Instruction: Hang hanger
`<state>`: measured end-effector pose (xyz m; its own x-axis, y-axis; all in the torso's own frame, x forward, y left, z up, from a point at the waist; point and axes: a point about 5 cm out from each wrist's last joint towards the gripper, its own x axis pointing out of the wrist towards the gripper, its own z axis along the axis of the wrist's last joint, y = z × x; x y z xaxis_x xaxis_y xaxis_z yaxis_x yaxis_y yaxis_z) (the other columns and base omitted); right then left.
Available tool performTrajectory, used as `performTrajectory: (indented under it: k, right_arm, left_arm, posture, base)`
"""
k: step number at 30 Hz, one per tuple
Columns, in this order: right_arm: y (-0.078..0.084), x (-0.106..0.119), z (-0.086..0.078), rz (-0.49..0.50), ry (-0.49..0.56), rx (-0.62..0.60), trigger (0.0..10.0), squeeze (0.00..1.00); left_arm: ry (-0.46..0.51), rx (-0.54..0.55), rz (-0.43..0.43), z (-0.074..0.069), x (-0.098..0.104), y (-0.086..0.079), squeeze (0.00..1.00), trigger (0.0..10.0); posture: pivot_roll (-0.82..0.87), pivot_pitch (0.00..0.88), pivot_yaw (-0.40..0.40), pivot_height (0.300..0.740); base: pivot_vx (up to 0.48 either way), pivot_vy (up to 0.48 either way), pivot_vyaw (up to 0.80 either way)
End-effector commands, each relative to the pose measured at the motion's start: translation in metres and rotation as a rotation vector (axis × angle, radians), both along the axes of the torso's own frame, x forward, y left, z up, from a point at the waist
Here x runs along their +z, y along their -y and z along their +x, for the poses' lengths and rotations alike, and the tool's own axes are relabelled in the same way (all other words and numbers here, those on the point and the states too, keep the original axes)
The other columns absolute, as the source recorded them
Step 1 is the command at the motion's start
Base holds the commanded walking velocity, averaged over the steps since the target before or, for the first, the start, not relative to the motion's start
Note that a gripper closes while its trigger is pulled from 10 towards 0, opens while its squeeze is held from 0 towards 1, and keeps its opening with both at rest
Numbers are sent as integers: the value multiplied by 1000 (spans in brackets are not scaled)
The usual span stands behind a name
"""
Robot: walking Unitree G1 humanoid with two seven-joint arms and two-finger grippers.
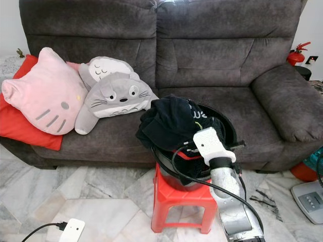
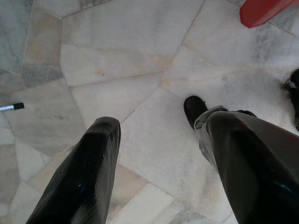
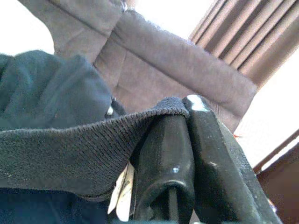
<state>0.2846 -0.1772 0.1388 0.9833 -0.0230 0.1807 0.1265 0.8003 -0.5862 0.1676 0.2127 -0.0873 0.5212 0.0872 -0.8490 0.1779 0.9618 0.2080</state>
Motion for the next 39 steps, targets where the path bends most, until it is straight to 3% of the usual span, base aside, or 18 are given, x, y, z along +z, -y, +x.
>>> performTrajectory:
  k: [1, 3, 5, 13, 18, 22, 27, 39]
  right_arm:
    - [-2, 19, 4, -12, 58, 22, 0, 0]
    - [-2, 22, 4, -14, 65, 24, 0, 0]
    - [-3, 40, 9, -28, 106, 46, 0, 0]
    - [-7, 74, 15, -52, 178, 132, 0, 0]
    - [-10, 76, 14, -45, 139, 204, 0, 0]
    - [-18, 73, 12, -56, 94, 288, 0, 0]
    - [-29, 54, 5, -122, -54, 405, 0, 0]
    - [-15, 3, -2, -240, -335, 404, 0, 0]
  left_arm:
    - [-13, -5, 12, -4, -1, -2, 0, 10000]
    - [-13, -5, 12, -4, -1, -2, 0, 10000]
    - [-14, -5, 13, -4, -1, -2, 0, 10000]
    - [-13, -2, 13, -3, -1, -2, 0, 10000]
    - [-12, -2, 12, -3, -1, -2, 0, 10000]
    - [-12, -1, 12, -2, -1, -2, 0, 10000]
    - [-12, -1, 11, -2, -1, -2, 0, 10000]
    - [-18, 1, 14, -3, -1, -3, 0, 10000]
  posture:
    - [-181, 0, 17, 727]
    - [-181, 0, 17, 727]
    - [-185, 0, 17, 727]
    - [-190, 0, 16, 727]
    - [-191, 0, 17, 727]
    - [-193, 0, 17, 727]
    - [-197, 0, 17, 727]
    - [-190, 0, 18, 727]
  base:
    - [0, 0, 0]
    - [0, 0, 0]
    - [0, 0, 0]
    - [0, 0, 0]
    - [0, 0, 0]
    - [0, 0, 0]
    - [0, 0, 0]
    - [0, 0, 0]
